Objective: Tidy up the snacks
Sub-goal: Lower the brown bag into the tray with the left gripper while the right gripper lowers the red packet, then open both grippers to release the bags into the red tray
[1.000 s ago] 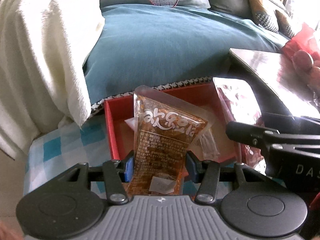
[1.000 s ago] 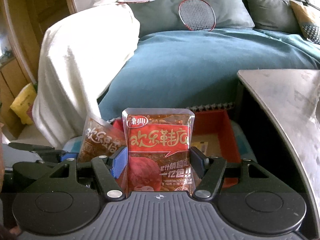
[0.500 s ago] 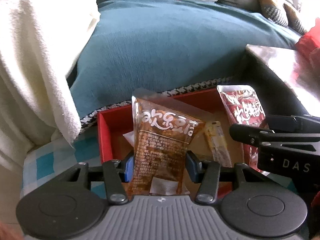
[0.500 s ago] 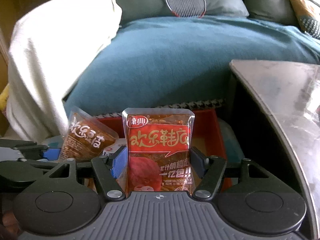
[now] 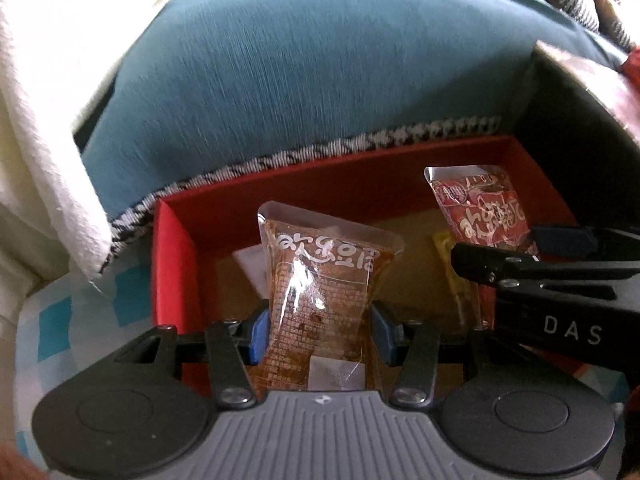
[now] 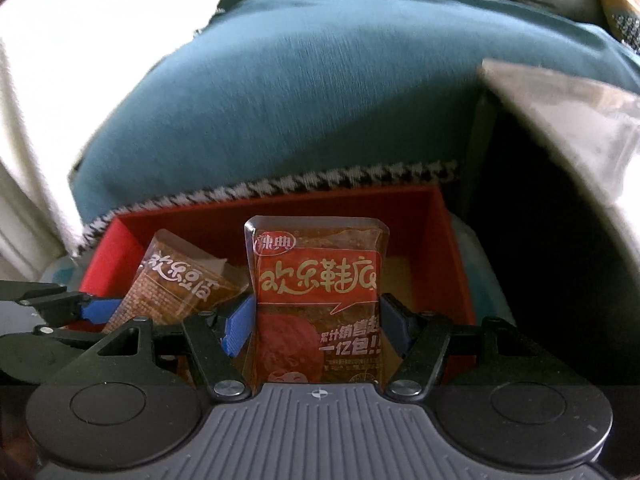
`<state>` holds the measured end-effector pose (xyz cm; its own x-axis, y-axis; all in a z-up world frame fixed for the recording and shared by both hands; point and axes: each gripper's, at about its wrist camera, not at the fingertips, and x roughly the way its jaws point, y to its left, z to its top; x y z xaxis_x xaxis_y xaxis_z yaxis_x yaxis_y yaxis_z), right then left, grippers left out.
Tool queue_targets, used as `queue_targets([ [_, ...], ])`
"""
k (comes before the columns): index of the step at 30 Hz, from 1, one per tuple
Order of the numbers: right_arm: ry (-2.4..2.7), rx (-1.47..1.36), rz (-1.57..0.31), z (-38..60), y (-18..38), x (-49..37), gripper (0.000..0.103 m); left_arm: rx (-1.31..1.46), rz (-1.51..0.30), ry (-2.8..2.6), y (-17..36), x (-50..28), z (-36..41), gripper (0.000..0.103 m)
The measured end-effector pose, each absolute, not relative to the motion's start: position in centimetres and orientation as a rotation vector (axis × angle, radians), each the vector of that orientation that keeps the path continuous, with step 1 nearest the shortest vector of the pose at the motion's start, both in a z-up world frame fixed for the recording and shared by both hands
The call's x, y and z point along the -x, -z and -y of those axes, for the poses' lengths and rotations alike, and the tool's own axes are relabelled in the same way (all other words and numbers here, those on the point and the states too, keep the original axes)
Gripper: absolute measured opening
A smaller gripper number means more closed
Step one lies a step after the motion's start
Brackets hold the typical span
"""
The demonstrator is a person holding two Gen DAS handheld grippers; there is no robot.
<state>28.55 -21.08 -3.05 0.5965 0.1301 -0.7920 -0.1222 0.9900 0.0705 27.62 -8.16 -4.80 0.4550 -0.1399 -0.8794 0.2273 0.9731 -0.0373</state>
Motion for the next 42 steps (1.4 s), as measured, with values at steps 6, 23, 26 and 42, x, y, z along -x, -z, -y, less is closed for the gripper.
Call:
queue_targets([
  [6,-0.136,0.001,-0.942,21.3,4.7,-29.2,0.073,-0.115,-1.070,0.218,5.5,-27.5,8.8,0.046],
  [23,-0.128,0.063,-0.968,20.8,5.2,-28.7,0.081,-0.157,-1.078,0.210,5.5,-27.1,9.2,0.062],
  [26,-0.129,0.061,-0.963,20.6,4.7,-28.3,0.081,-0.150,-1.076,0.212,5.0,-26.8,9.0,0.063],
  [42,-0.178,0.032,-0.905,19.6,0.4,-24.6,0.085,-0.085,-1.040,0.231,0.8,-23.3,5.4,0.069],
])
